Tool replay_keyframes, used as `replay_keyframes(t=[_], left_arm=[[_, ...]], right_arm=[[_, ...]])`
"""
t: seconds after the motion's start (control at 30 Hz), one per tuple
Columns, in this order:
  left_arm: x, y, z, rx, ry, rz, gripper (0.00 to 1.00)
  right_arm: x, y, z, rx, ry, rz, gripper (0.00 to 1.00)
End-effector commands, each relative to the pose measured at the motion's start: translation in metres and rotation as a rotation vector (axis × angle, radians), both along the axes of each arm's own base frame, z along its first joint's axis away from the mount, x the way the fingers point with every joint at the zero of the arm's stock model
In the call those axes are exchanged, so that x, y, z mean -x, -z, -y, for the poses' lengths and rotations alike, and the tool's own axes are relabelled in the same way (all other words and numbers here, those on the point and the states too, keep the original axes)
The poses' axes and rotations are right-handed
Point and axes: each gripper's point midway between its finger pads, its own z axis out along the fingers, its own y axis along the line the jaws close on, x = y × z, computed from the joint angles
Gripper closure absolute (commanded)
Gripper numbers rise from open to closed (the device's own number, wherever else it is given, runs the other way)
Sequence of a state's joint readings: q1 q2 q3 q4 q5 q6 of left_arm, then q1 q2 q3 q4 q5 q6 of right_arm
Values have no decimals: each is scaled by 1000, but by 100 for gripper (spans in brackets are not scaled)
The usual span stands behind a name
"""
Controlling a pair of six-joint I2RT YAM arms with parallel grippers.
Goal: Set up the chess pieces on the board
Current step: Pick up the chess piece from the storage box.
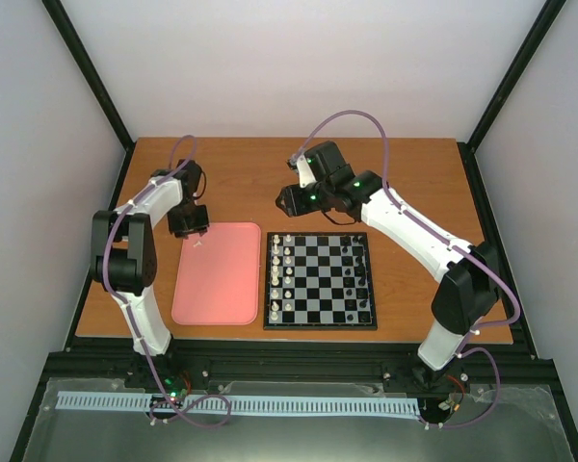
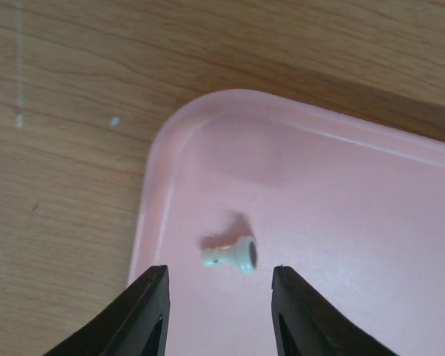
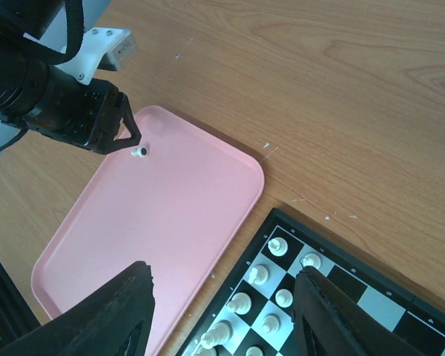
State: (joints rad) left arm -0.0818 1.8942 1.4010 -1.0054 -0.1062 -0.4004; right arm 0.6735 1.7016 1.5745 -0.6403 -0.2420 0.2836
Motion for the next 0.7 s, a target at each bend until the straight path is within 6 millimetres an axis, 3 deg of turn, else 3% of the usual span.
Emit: replay_keyframes(t=[0.0,0.1,0.3,0.67], left_arm=[[-8,-3,20,71,178,34,63],[-7,-1,22,69,285,31,68],[-7,12,23,70,325,18,69],[-11,19,2,-56,306,17,69]], right_arm=[[1,-1,1,-20,11,-20,40],[1,1,0,-20,8,-28,40],[3,7,0,-14,5,-56,40],[4,8,-1,-8,-10,-61,40]])
